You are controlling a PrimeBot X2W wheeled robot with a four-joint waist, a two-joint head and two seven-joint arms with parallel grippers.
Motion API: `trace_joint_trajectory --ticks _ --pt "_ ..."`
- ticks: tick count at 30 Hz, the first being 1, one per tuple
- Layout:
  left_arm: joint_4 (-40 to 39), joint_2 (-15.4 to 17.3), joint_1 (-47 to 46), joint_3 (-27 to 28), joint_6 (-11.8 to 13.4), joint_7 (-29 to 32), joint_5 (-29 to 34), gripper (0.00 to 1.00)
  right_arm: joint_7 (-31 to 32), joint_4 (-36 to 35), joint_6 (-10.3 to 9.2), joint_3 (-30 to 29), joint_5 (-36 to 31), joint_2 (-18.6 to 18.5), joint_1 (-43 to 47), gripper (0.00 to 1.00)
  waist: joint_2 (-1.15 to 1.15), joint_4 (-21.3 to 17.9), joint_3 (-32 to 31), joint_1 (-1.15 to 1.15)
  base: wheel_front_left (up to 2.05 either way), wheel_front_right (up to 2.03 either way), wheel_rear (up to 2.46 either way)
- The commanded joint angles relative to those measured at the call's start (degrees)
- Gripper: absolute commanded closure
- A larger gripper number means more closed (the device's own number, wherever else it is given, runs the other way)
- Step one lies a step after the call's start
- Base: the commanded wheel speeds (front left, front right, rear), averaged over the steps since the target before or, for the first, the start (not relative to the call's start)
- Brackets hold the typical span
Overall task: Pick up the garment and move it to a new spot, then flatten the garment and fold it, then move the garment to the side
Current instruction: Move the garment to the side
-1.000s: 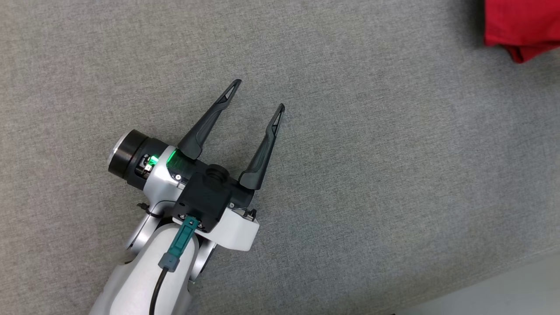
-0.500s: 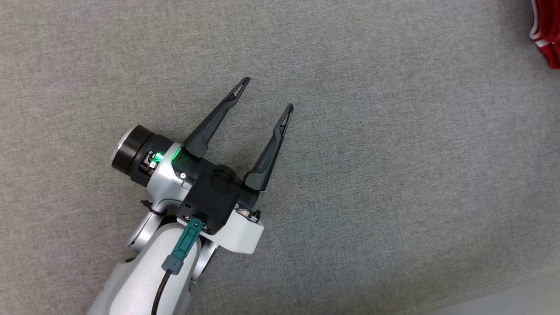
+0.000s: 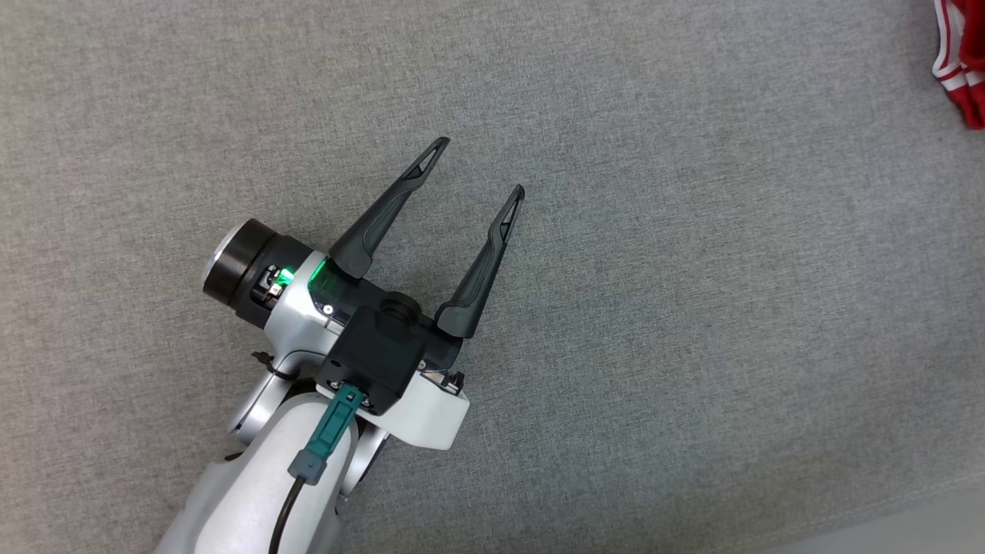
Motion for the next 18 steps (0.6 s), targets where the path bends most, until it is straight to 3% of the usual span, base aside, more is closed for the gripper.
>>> trace_joint_trajectory --ticks 1,4,9,13,18 --pt "0.1 0.2 -0.7 0.1 0.2 -0.3 -0.3 0.00 -0.3 0.0 -0.05 -2.2 -2.3 -0.2 -0.2 0.00 0.00 0.1 -0.6 0.00 0.00 0.00 0.00" --pt "0.5 0.1 -0.1 0.3 0.7 -0.8 -0.8 0.00 -0.3 -3.2 -0.04 -8.2 -6.3 2.2 1.4 0.00 0.00 0.1 -1.9 0.00 0.00 0.00 0.00" --pt "2.4 -0.9 2.1 1.2 2.4 -2.2 -2.6 0.00 -0.3 -12.6 -0.05 -16.2 -10.1 9.4 7.7 0.00 0.00 0.3 -5.7 0.00 0.00 0.00 0.00" --pt "4.0 -1.8 5.0 2.5 4.1 -3.5 -5.1 0.00 -0.3 -19.6 -0.04 -17.4 -9.8 15.5 13.9 0.00 0.00 1.0 -10.0 0.00 0.00 0.00 0.00" --pt "6.3 -2.9 9.5 5.0 6.7 -4.5 -8.7 0.00 -0.3 -26.6 -0.04 -14.9 -5.3 20.6 21.3 0.00 0.00 2.3 -15.4 0.00 0.00 0.00 0.00"
